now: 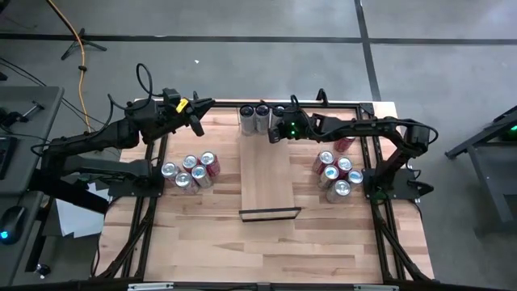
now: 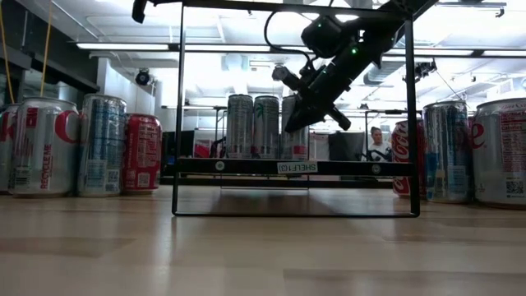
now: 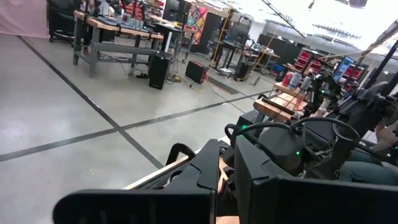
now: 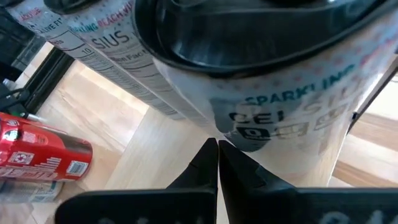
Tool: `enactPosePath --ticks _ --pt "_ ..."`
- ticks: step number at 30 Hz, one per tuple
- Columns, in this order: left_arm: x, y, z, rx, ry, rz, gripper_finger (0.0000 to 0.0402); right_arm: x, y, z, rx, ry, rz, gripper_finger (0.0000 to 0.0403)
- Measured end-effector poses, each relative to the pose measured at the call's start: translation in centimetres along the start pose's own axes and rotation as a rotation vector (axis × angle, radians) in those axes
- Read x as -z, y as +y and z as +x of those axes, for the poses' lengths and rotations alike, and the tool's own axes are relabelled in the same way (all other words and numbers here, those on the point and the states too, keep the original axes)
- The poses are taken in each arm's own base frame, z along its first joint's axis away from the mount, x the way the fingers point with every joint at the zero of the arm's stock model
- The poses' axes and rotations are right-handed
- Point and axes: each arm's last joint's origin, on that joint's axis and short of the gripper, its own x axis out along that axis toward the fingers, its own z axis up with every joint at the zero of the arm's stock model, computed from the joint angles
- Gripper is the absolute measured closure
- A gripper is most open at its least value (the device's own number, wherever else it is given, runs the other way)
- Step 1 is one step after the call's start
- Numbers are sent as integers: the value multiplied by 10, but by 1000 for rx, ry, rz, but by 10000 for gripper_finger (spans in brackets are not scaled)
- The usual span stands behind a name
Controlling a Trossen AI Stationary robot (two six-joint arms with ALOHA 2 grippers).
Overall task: Place canned beverage on shelf
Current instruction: Put the white/pink soda can on the shelf aligned with the other white/pink soda cans, then put the left red/white soda can on the shelf
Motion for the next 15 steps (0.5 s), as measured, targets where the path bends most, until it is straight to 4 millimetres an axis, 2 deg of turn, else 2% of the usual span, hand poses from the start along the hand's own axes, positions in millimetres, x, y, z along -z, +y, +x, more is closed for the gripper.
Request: enactPosePath --ticks 9,15 --pt "0 0 0 -1 0 -6 401 -4 2 0 -48 -11 -27 403" --pt "0 0 0 -8 -3 -8 401 0 5 -4 -140 79 -82 403"
